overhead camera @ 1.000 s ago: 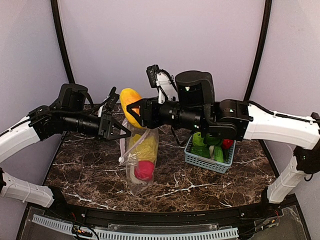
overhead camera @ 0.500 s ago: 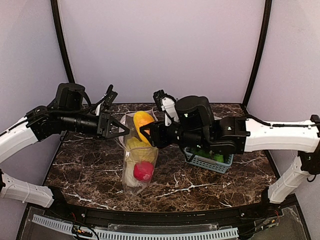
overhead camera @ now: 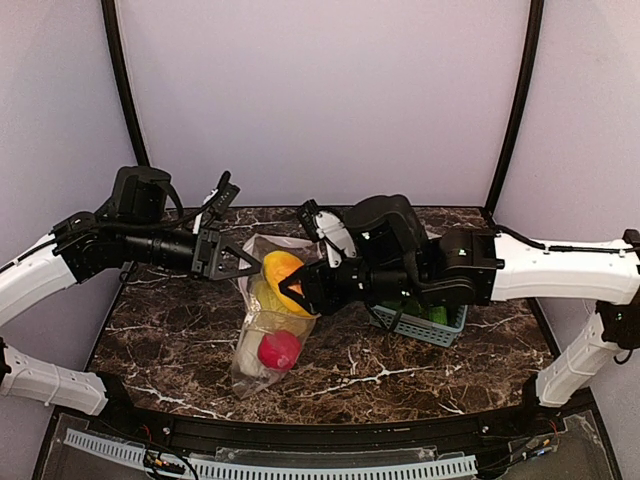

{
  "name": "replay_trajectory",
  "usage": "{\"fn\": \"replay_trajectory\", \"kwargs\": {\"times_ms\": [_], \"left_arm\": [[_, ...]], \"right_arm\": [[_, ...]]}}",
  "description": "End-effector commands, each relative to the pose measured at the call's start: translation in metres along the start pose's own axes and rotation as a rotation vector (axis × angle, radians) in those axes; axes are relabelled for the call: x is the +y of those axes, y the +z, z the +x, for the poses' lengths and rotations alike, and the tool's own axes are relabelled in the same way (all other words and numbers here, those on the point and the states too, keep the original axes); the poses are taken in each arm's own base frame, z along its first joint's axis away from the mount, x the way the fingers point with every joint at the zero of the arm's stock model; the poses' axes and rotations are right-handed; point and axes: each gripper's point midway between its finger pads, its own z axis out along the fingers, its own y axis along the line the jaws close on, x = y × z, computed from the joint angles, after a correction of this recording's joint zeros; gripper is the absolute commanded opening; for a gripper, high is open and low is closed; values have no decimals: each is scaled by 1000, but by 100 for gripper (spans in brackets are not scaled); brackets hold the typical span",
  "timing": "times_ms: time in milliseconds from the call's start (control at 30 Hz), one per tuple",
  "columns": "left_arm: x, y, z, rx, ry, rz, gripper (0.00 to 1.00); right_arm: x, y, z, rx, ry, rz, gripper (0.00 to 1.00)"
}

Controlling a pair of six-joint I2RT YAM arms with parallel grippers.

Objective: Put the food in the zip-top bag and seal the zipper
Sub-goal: Place the fake fruit in the zipper food storage bag.

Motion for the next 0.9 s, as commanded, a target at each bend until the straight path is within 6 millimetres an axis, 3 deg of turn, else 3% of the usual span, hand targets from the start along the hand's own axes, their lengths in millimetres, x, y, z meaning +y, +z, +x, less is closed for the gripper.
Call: {"fn": "replay_trajectory", "kwargs": {"times_ms": [0,233,533,667,867], "left_arm": [[-23,-13,0,-8,121,75,1],[-14,-13,20,44,95,70,1],[-13,-12,26,57,86,84,1],[-14,-12,26,58,85,85,1],[-5,-13,25,46,67,39,1]], "right_arm": [[3,13,35,141,5,-4,41],[23,27,21,166,-34,-55,44],[21,38,11,166,-42,-4,54],[18,33,4,164,-37,27,66],[19,9,-15,120,-14,28,79]]}}
